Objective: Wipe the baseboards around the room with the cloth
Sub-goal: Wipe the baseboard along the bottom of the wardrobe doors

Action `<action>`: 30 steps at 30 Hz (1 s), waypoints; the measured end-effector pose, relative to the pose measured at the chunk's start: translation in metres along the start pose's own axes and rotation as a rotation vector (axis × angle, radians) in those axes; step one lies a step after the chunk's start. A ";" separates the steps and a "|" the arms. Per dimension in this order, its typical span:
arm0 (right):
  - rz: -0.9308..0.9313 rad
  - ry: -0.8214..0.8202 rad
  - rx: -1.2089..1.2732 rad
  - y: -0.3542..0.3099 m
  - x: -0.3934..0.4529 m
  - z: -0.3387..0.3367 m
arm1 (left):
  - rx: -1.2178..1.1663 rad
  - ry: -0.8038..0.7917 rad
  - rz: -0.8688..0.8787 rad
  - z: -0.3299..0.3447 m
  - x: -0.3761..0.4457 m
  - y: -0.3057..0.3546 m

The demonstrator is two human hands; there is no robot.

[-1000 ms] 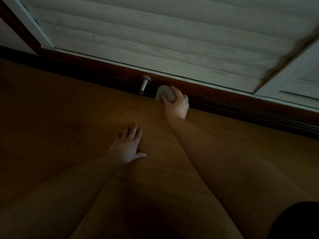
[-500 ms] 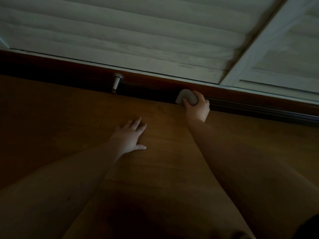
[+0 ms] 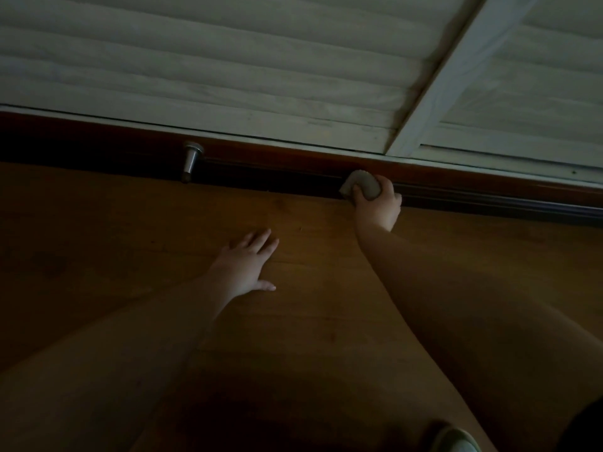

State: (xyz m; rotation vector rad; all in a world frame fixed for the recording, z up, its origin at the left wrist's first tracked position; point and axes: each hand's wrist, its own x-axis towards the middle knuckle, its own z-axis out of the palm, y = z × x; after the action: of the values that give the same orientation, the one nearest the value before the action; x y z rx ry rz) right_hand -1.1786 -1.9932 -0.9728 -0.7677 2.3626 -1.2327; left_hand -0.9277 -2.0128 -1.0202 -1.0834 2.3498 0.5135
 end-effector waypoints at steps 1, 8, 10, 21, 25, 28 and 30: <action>-0.026 -0.020 0.010 -0.002 -0.005 0.005 | -0.001 0.009 -0.008 0.001 -0.001 -0.002; -0.186 -0.222 0.044 -0.024 -0.032 0.049 | -0.051 0.026 -0.073 0.005 -0.008 -0.022; -0.209 -0.253 0.054 -0.028 -0.034 0.056 | -0.051 0.024 -0.084 0.006 -0.009 -0.025; -0.192 -0.150 -0.083 0.017 0.036 -0.034 | -0.047 0.032 -0.180 0.008 -0.012 -0.010; -0.173 -0.060 -0.154 0.037 0.054 -0.067 | -0.017 0.036 -0.186 0.005 -0.011 -0.001; -0.130 -0.001 -0.167 0.046 0.053 -0.079 | -0.005 0.054 -0.158 0.003 -0.005 0.012; -0.121 -0.011 -0.175 0.054 0.047 -0.084 | 0.002 0.067 -0.113 0.004 0.001 0.025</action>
State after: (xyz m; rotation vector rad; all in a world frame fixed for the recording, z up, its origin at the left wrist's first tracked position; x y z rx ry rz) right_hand -1.2773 -1.9435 -0.9745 -0.9832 2.4706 -1.0736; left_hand -0.9465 -1.9964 -1.0209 -1.2426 2.3286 0.4398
